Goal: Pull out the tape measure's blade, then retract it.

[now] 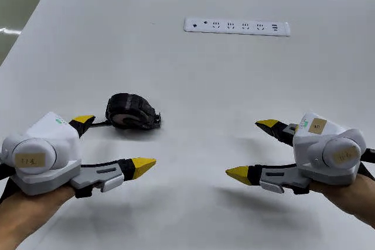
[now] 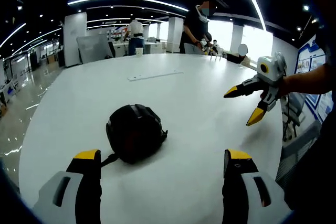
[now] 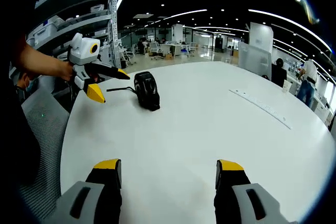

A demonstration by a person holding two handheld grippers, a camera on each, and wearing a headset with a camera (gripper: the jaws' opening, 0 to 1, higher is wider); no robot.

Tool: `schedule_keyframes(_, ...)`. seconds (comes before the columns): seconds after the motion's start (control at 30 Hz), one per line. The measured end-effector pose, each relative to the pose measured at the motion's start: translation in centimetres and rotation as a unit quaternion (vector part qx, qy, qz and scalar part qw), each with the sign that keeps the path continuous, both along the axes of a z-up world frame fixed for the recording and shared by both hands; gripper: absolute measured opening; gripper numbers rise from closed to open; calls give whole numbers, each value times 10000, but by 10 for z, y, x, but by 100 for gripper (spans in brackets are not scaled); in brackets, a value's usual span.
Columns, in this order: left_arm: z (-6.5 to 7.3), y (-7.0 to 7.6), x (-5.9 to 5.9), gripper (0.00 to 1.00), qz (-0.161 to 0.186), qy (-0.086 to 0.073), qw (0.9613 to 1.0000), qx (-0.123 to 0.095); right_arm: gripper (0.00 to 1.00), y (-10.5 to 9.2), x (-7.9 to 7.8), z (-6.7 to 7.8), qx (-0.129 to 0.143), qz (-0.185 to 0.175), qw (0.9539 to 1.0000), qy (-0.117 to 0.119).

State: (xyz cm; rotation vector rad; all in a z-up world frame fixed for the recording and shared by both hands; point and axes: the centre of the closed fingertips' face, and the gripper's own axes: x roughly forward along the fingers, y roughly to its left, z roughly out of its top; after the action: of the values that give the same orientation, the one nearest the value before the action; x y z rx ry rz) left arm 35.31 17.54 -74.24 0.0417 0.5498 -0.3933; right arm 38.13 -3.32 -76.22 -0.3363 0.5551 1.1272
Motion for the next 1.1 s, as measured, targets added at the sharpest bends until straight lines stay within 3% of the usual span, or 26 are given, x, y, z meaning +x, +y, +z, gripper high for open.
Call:
schedule_keyframes(0.1, 1, 0, -3, 97, -84, -29, 10000, 31, 77, -1, 0, 6, 148, -129, 9998, -34)
schedule_keyframes(0.17, 0, 1, -5, 97, -73, 44, 9999, -56, 81, -1, -1, 11, 247, -186, 9995, -107)
schedule_keyframes(0.27, 3, 0, -7, 99, -110, -55, 9999, -86, 84, -2, -3, 14, 305, -213, 9992, -131)
schedule_keyframes(0.4, 4, -2, -12, 99, -182, -46, 9998, -77, 89, -5, -7, 16, 383, -287, 9987, -152)
schedule_keyframes(0.67, 10, 1, -14, 99, -244, -181, 9995, -5, 98, -10, -12, 21, 631, -508, 9967, -106)
schedule_keyframes(0.97, 16, 1, -16, 99, -284, -174, 9994, -30, 99, -18, -18, 21, 695, -629, 9955, -118)
schedule_keyframes(1.1, 15, -2, -19, 99, -310, -95, 9993, -165, 99, -21, -19, 21, 676, -649, 9955, -130)
